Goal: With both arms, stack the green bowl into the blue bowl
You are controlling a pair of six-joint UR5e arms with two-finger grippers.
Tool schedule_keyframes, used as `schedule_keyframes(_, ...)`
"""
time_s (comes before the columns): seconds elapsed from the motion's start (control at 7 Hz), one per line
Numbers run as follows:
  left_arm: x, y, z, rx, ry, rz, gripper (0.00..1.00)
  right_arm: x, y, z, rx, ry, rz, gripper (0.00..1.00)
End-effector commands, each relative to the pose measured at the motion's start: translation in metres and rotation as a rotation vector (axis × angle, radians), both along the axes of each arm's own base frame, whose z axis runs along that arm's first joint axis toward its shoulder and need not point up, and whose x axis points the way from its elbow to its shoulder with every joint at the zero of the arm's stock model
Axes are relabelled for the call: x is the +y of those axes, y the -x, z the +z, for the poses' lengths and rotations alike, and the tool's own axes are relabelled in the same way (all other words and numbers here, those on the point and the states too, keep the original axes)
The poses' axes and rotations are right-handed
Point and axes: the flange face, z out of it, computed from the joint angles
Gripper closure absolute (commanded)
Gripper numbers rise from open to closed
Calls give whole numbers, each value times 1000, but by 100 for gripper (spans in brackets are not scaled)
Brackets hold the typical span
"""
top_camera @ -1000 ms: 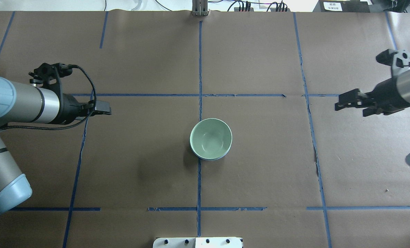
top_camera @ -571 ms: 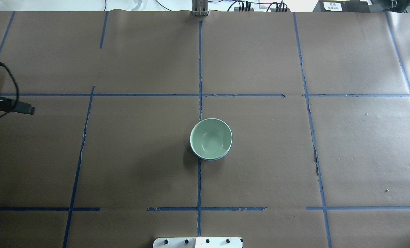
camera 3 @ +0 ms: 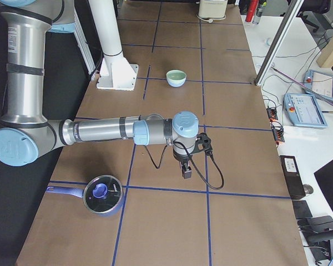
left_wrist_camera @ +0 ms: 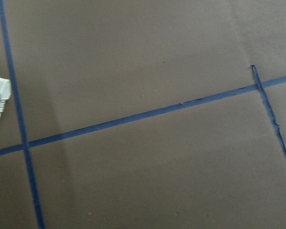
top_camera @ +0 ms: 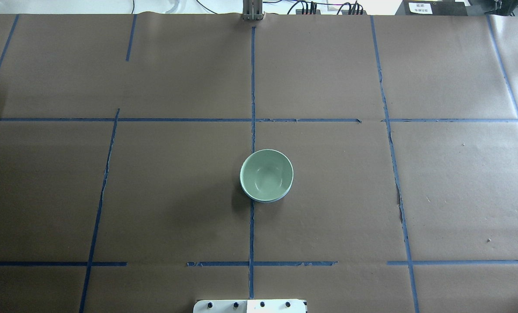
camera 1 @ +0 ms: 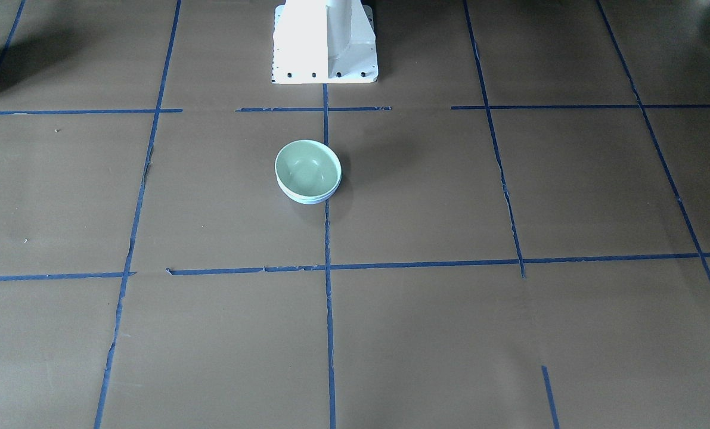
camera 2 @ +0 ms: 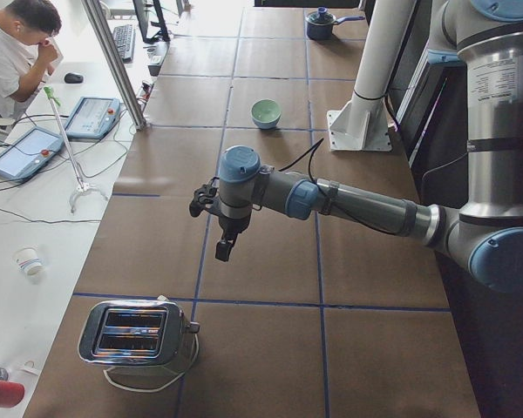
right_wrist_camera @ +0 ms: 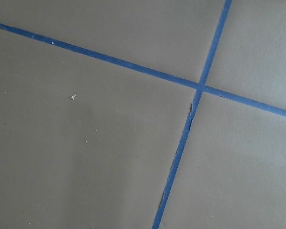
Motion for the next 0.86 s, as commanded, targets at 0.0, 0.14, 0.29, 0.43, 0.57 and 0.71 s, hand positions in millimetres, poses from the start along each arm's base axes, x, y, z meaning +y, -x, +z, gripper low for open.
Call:
schedule_keyframes(0.0,37,17,28,126,188,-5,0,7,-4,12,11,15,-1,0)
schedule_keyframes(0.14,37,16,48,140,216,-3,0,9,-4,23,7,37,0,0)
schedule_keyframes(0.29,36,18,42,140,175,-4,0,8,-4,27,12,41,-3,0)
schedule_keyframes(0.43,29,18,50,136,194,-14,0,2,-3,35,6,57,-3,0)
schedule_keyframes(0.57,25,18,49,125,207,-33,0,1,-3,37,9,59,-4,0)
schedule_keyframes(0.71,29,21,52,93,212,-40,0,-3,-3,37,6,62,-1,0)
